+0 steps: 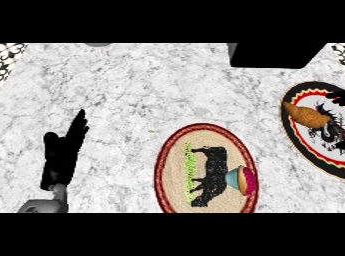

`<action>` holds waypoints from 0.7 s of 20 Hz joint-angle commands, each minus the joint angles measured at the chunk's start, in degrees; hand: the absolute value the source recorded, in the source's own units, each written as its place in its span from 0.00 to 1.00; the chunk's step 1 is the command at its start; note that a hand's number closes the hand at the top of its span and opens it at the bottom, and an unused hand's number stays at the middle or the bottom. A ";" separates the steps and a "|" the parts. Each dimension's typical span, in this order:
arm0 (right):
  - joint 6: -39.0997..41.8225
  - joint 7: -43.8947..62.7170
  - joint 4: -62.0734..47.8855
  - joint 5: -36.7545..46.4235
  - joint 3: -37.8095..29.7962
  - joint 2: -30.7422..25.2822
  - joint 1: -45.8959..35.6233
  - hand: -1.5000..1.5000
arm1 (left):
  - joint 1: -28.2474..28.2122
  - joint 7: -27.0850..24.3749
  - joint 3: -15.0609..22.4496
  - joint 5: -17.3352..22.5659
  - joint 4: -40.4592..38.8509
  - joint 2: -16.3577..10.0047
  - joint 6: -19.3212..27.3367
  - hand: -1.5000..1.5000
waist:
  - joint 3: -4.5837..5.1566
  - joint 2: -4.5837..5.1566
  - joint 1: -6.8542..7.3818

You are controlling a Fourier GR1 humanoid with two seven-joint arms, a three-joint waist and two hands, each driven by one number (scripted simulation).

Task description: Pick the croissant from the placemat and place it in the plate

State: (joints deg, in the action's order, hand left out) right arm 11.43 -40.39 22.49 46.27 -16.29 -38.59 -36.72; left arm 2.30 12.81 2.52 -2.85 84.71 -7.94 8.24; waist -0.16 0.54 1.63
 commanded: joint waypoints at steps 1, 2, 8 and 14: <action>5.20 -8.51 -2.48 -8.17 -6.71 0.53 -1.09 0.00 | -1.13 -0.85 -1.01 0.63 -0.20 -0.46 -0.31 0.50 | -0.08 -0.08 -0.39; 8.62 -8.55 -2.64 -10.75 -8.83 -0.07 -2.72 0.00 | -0.33 0.15 -0.26 -0.06 -0.08 0.37 0.52 0.50 | -0.04 -0.27 -0.90; 20.27 -7.49 -9.29 -19.53 -16.75 -5.15 -3.72 0.00 | -1.60 -1.64 -0.56 0.11 -0.71 0.17 -0.08 0.50 | -0.05 0.08 -0.31; 24.57 -10.80 -10.48 -19.63 -14.99 -6.21 -1.35 0.00 | 2.10 0.89 0.06 -0.80 -0.53 0.87 0.63 0.50 | -0.18 0.39 0.04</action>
State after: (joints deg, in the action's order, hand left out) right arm 26.94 -43.92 13.52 27.81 -30.76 -43.30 -39.35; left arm 2.41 12.20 2.17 -3.16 84.02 -7.46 8.50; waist -0.23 0.68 1.41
